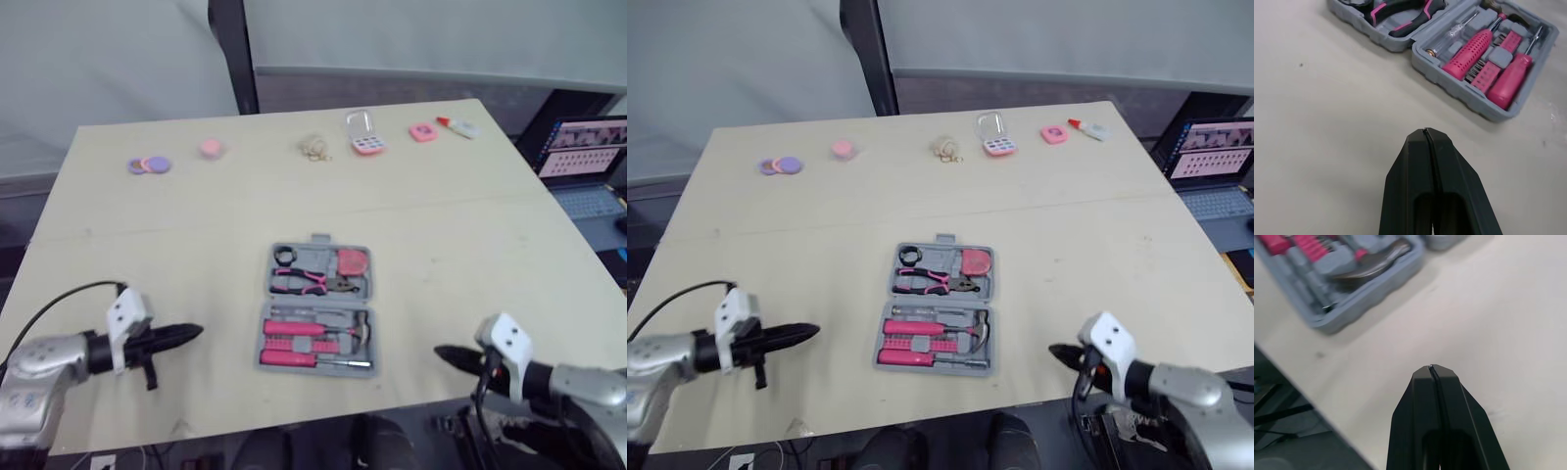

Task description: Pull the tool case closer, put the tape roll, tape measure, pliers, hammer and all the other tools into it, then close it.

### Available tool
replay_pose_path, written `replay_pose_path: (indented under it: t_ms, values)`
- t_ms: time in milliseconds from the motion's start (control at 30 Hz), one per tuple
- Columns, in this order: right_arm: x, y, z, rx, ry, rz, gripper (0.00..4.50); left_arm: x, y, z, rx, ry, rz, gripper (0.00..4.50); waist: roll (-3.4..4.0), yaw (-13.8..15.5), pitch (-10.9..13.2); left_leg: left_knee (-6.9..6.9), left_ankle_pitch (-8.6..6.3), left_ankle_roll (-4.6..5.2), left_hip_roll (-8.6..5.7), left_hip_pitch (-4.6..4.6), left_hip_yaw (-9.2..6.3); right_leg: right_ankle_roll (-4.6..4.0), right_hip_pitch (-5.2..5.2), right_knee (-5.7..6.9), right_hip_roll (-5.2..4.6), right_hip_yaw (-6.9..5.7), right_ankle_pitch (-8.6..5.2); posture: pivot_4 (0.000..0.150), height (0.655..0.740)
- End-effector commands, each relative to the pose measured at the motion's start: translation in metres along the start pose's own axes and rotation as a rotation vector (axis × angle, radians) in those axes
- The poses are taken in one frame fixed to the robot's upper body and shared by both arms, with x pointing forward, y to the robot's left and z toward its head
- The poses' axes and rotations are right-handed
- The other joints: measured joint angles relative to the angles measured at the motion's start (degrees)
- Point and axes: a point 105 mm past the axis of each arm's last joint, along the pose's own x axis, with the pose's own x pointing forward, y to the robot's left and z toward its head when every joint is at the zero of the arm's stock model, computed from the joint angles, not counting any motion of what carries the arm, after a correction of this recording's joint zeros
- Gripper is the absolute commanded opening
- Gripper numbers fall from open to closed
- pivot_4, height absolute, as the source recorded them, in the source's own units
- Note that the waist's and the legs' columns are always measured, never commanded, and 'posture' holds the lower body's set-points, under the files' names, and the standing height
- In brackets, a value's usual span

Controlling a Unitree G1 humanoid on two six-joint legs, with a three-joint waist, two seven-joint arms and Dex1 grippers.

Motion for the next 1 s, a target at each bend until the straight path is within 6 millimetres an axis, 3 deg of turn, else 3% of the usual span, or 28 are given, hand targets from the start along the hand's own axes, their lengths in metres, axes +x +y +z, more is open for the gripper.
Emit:
replay_pose_path:
  t_ms: [33,233,400,700,1000]
  values:
    - [0.007,-0.015,-0.001,0.036,0.046,-0.028,0.00,0.013,0.014,-0.008,-0.029,0.060,0.017,0.04,-0.01,-0.4,0.0,0.01,0.00,0.00,0.01,-0.04,0.08,0.00,-0.03,0.01,0.02,-0.05,0.00,0.150,0.7400]
    - [0.033,-0.036,0.021,0.050,0.052,-0.046,0.00,0.051,0.030,-0.004,0.023,0.099,-0.049,0.04,0.00,-1.1,0.0,0.22,0.02,-0.01,0.00,-0.17,0.41,0.02,-0.04,0.07,0.04,-0.16,0.01,0.150,0.7400]
    - [0.046,-0.035,0.031,0.051,0.077,-0.037,0.00,0.079,0.023,0.003,0.069,0.090,-0.140,0.04,-0.01,-1.0,0.0,0.24,0.02,-0.02,0.01,-0.28,0.20,0.01,-0.06,0.14,0.03,-0.43,0.01,0.150,0.7400]
    - [0.065,-0.015,0.045,0.036,0.076,0.009,0.00,0.102,0.015,0.009,0.115,0.067,-0.193,0.04,-0.01,-0.9,0.0,0.63,0.02,-0.01,-0.05,-0.35,0.14,0.02,0.02,0.31,-0.15,-0.56,0.01,0.150,0.7400]
    - [0.089,-0.011,0.052,0.029,0.066,0.019,0.00,0.113,0.013,0.010,0.153,0.050,-0.179,0.04,0.00,0.0,0.0,0.71,0.02,-0.01,-0.09,-0.37,0.07,0.02,0.03,0.35,-0.19,-0.59,0.01,0.150,0.7400]
